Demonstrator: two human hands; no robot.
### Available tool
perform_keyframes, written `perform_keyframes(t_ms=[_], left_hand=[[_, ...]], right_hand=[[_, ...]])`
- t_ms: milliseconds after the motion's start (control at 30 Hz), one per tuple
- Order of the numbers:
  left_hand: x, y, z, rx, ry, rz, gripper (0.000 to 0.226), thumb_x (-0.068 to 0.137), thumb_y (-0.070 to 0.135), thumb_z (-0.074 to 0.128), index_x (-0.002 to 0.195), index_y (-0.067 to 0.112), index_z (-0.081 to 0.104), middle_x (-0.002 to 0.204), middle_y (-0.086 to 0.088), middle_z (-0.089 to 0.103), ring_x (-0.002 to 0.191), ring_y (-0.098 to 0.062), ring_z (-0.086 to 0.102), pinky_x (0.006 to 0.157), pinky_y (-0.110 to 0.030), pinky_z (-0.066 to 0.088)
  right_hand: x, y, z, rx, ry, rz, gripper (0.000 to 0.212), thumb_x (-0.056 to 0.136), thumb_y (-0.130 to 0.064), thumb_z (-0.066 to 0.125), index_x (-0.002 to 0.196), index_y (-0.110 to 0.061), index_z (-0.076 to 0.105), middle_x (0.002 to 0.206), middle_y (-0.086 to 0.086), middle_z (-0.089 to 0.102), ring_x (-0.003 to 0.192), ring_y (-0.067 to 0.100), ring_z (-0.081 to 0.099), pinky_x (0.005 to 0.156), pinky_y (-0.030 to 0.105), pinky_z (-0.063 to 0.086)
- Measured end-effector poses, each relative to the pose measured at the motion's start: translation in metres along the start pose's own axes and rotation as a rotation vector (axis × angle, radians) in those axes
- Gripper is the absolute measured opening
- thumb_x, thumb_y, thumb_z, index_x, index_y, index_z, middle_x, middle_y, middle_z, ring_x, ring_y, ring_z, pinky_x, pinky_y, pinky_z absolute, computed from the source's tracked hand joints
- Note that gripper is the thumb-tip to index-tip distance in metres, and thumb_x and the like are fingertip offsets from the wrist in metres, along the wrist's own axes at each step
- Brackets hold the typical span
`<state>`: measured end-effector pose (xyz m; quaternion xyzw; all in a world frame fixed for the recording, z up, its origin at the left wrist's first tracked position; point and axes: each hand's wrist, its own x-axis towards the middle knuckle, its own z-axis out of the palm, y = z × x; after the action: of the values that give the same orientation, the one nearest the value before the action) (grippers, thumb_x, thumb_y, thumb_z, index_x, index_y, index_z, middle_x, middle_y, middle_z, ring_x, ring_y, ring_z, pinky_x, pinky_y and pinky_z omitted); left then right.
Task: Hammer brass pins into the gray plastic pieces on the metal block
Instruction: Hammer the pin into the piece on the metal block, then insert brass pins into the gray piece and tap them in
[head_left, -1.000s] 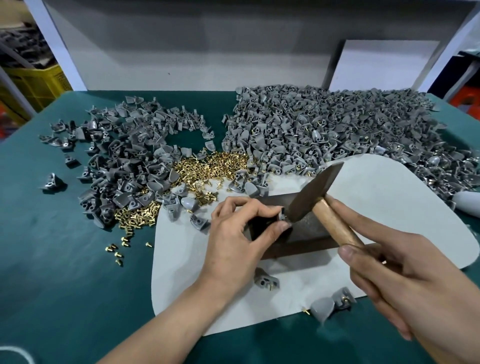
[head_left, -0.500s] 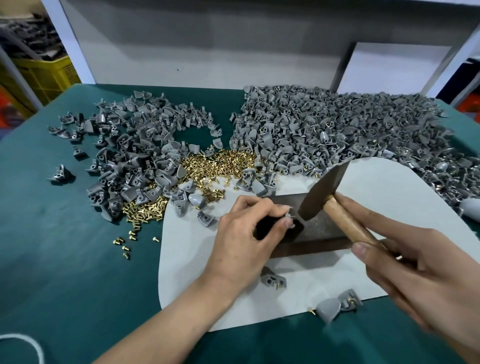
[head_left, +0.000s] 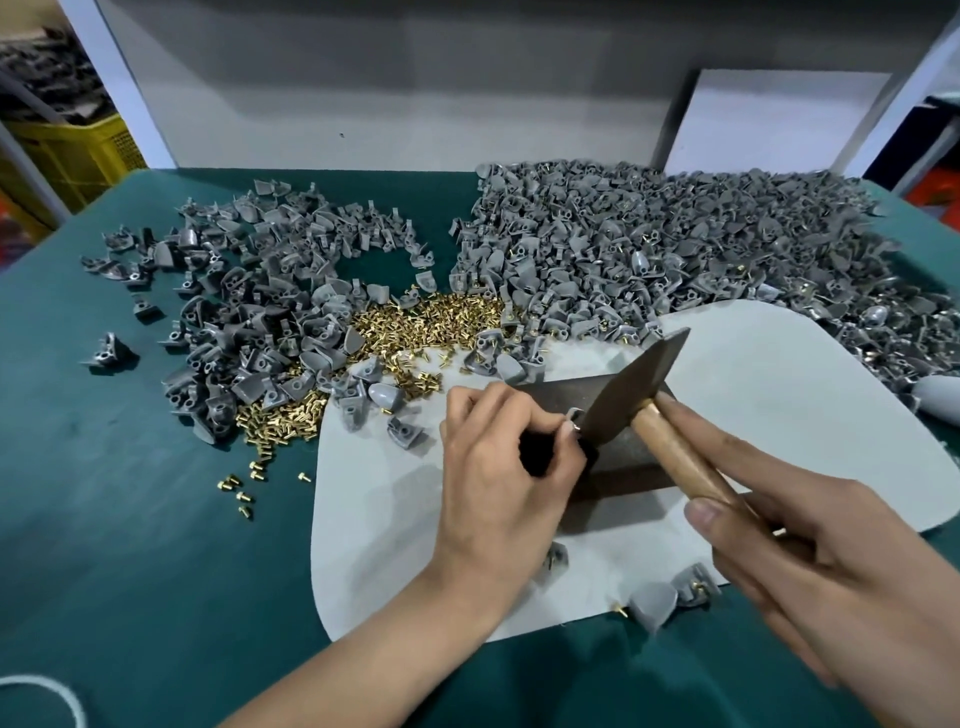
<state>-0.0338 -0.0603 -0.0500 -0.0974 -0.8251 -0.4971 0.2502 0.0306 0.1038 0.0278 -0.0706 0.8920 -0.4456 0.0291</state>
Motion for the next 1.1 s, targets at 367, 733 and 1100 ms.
perform_keyframes(t_ms=[367,733,1100], left_hand=[[0.001,0.002,0.0,-0.011,-0.025,-0.06,0.026,0.084,0.03,0.06,0.066,0.012,0.055,0.078,0.012,0.037,0.081,-0.013,0.038,0.076,-0.036,0.037],[0.001,0.002,-0.002,-0.09,-0.049,-0.092,0.02,0.085,0.024,0.061,0.068,0.013,0.057,0.078,0.015,0.04,0.079,-0.009,0.041,0.077,-0.042,0.042],[0.003,0.0,-0.005,-0.183,-0.134,-0.141,0.012,0.089,0.018,0.061,0.085,0.027,0.056,0.09,0.015,0.05,0.092,-0.007,0.051,0.081,-0.031,0.044]], right_hand=[[-0.01,0.008,0.012,-0.047,0.107,-0.06,0.052,0.08,-0.042,0.05,0.123,-0.069,0.041,0.046,0.006,0.032,0.035,0.018,0.021,0.038,0.016,0.021],[-0.009,-0.005,0.015,-0.223,0.147,-0.133,0.052,0.082,-0.047,0.049,0.131,-0.06,0.04,0.044,0.006,0.04,0.03,0.01,0.025,0.033,0.014,0.025],[0.044,0.056,-0.032,-0.752,0.408,0.083,0.072,0.076,-0.021,0.053,0.135,-0.055,0.029,0.078,0.013,0.072,0.067,0.037,0.065,0.058,0.042,0.053]])
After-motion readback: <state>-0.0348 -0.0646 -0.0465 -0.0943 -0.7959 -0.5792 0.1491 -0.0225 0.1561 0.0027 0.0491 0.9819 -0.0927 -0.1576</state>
